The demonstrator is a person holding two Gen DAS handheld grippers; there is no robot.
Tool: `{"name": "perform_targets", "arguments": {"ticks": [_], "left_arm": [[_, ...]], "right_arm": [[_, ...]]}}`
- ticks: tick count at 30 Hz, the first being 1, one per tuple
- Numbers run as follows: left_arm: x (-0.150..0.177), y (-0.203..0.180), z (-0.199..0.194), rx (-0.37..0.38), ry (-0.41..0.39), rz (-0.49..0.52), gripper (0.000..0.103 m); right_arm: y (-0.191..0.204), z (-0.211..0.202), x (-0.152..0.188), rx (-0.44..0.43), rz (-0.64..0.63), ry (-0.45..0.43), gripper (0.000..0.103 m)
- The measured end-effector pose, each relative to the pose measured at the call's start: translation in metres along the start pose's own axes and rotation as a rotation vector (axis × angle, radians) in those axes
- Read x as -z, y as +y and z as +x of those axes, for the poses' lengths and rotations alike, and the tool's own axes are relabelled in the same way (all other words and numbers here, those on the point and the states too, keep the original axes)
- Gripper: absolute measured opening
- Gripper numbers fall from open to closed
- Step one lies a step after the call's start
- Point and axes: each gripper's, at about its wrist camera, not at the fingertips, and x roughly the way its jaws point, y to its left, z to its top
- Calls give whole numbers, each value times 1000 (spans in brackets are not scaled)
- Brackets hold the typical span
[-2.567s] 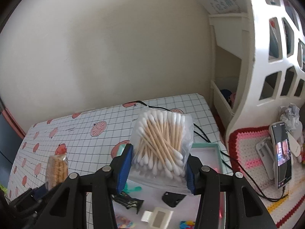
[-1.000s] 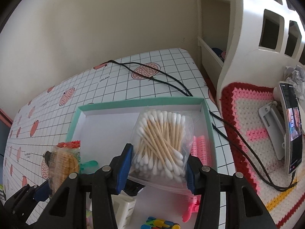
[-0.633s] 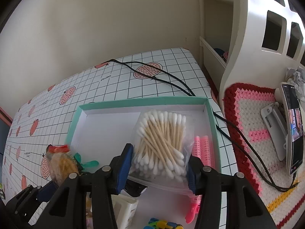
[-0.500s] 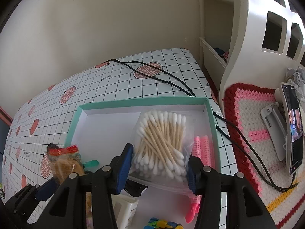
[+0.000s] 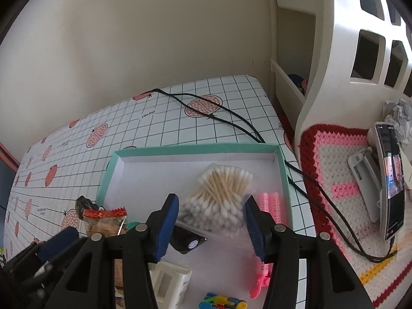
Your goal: Organize objects
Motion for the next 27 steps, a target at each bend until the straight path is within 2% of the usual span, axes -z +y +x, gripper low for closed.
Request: {"name": "perform_targets", "arguments": {"ticks": [10, 12, 16, 18, 21, 23, 26, 27], "left_arm": [[-7, 24, -5, -72, -44, -37, 49], [-9, 30, -5, -89, -49, -49, 56], [-10, 40, -5, -120, -57, -73, 60], [-10, 46, -5, -136, -61, -87, 75], [-10, 52, -4, -149, -65, -105, 79], [-9, 56, -4, -165, -70, -115, 82], [-7, 61, -5, -191, -85, -130, 94], [-7, 63, -6, -203, -94, -135, 94]], "right_arm": [[6, -6, -2, -5, -21, -12, 55], [8, -6, -3, -4, -23, -12, 55], [7, -5, -4, 6, -19, -9, 58], [5, -5, -3, 7, -12, -7, 61], [4, -4, -3, 10, -8, -6, 62], [3, -4, -3, 9, -5, -7, 64], [4, -4, -3, 3, -5, -11, 71], [4, -4, -3, 2, -6, -14, 74]]}}
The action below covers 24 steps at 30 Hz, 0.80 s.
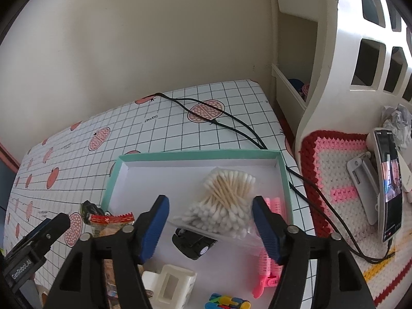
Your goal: Organize objects
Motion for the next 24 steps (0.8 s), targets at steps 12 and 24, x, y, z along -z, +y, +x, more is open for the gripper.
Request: {"name": "perform_targets", "arguments": {"ticks": [12, 24], "left_arm": [[-1, 13, 1, -55, -25, -29, 103], [-1, 21, -1, -95, -16, -19, 103]], "right_arm": [[7, 2, 1, -23, -20, -4, 98], [16, 2, 3, -16, -47, -15, 103]]}}
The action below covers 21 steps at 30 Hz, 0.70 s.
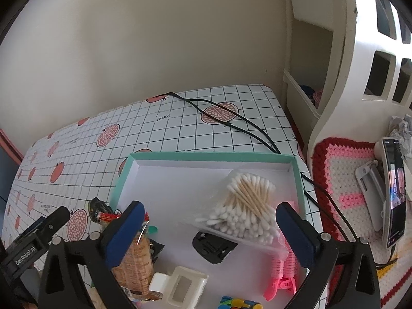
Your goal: Organize objects
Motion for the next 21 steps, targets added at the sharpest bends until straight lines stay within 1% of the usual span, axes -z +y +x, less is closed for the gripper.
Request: {"name": "perform_targets", "arguments": {"ticks": [2, 5, 8, 12, 15, 21], "left_arm": [[0, 2, -3, -4, 1, 12, 103], [-2, 8, -9, 10, 1, 18, 103], [-3, 14, -19, 8, -13, 25, 103], [-6, 22, -35, -40, -52, 60, 103], [-7, 30, -49, -47, -87, 65, 103], [-10, 38, -69, -69, -107, 86, 103]], "right_arm": [[3, -2, 1, 7, -5, 0, 103], [9, -6, 2, 13, -11, -3, 103], [16, -11, 3, 22, -8, -2, 103], [27, -21, 6, 17, -19, -12, 103], [34, -31, 11, 27, -24, -21, 103], [44, -54, 20, 34, -33, -47, 103]]}}
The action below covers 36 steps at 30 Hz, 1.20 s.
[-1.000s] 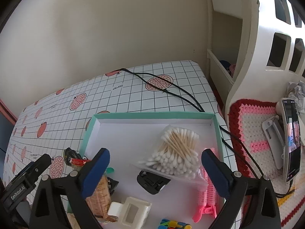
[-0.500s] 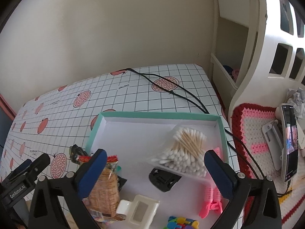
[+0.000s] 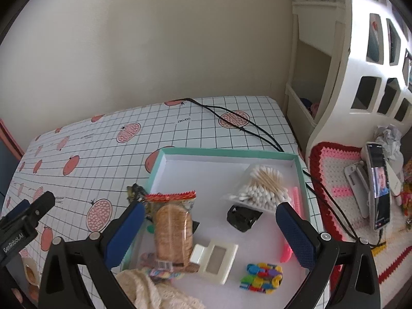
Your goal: Organize objects
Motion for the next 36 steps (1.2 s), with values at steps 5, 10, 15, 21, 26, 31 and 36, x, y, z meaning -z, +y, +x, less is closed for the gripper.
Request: {"name": "perform_targets", "arguments": {"ticks": [5, 10, 15, 21, 26, 31, 36], "left_arm": [[5, 2, -14, -23, 6, 30, 103], [14, 7, -22, 30, 56, -19, 103], [23, 3, -31, 49, 85, -20, 103], [38, -6, -45, 50, 92, 22, 103], [51, -11, -57, 37, 109, 64, 103], [64, -9, -68, 54, 129, 50, 103], [76, -4, -81, 60, 121, 46, 103]], "right_arm": [[6, -17, 7, -14, 10, -9, 103], [10, -29, 19, -6, 7, -2, 103], [10, -42, 34, -2, 18, 10, 103], [11, -54, 49, 0, 39, 31, 103], [17, -64, 62, -18, 31, 39, 103], [21, -76, 74, -44, 29, 44, 103], [22, -87, 86, -60, 40, 51, 103]]}}
